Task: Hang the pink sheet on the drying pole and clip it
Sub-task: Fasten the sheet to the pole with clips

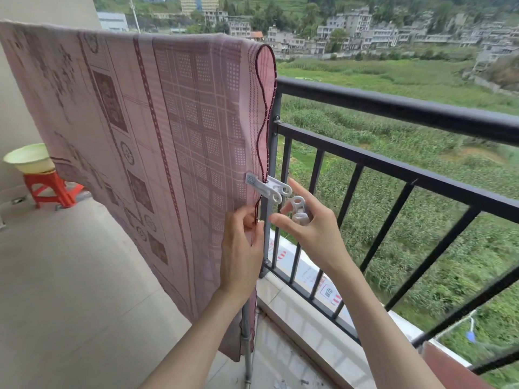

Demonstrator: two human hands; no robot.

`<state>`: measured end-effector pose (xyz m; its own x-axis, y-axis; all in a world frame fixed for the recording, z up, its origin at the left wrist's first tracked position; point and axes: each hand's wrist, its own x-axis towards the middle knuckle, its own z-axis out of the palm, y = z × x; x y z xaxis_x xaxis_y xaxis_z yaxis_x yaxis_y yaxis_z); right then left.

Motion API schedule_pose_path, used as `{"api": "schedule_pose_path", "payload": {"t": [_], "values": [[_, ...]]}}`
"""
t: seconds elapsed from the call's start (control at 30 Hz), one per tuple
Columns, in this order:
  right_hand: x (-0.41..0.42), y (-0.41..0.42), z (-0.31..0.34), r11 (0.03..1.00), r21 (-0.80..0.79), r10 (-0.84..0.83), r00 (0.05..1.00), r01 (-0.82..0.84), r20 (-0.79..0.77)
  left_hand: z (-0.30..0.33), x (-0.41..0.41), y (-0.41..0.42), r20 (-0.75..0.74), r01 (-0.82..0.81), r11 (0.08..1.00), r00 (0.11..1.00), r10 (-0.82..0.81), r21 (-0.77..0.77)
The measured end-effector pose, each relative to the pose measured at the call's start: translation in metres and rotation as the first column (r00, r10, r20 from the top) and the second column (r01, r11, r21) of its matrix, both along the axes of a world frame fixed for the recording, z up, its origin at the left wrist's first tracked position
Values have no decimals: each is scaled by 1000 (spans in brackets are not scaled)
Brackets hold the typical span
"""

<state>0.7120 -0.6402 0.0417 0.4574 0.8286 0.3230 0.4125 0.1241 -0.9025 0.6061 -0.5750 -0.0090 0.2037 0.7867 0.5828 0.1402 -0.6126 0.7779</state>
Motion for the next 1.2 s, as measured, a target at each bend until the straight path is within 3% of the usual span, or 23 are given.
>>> {"api": "schedule_pose_path", "payload": {"t": [0.1, 0.27, 0.37, 0.5, 0.67, 0.8, 1.1, 1.2], "values": [[1, -5, -37, 999, -40, 7, 996, -10, -92, -23, -4, -1, -20, -58, 994, 998, 56, -96], [0, -1, -132, 933, -330, -163, 986, 142, -37, -94, -22, 0, -213, -160, 950, 971, 104, -267], [-6, 7, -188, 865, -492, -96, 995, 101, 35, -138, -32, 0, -365, -160, 906, 931, 7, -391], [-15, 21, -231, 807, -589, -3, 999, 32, 51, -174, -34, 6, -505, -218, 832, 859, -85, -511], [-12, 46, -254, 790, -613, 95, 992, -25, 81, -199, -22, 22, -573, -267, 820, 815, -88, -505], [-15, 52, -278, 802, -594, 102, 994, -61, 36, -210, -22, 24, -534, -256, 819, 843, -70, -513], [4, 58, -305, 789, -596, -196, 981, 152, -10, -224, -41, 21, -553, -228, 866, 830, -67, -446], [15, 56, -311, 785, -572, -283, 959, 238, 10, -233, -50, 10, -536, -301, 801, 844, -30, -518]]}}
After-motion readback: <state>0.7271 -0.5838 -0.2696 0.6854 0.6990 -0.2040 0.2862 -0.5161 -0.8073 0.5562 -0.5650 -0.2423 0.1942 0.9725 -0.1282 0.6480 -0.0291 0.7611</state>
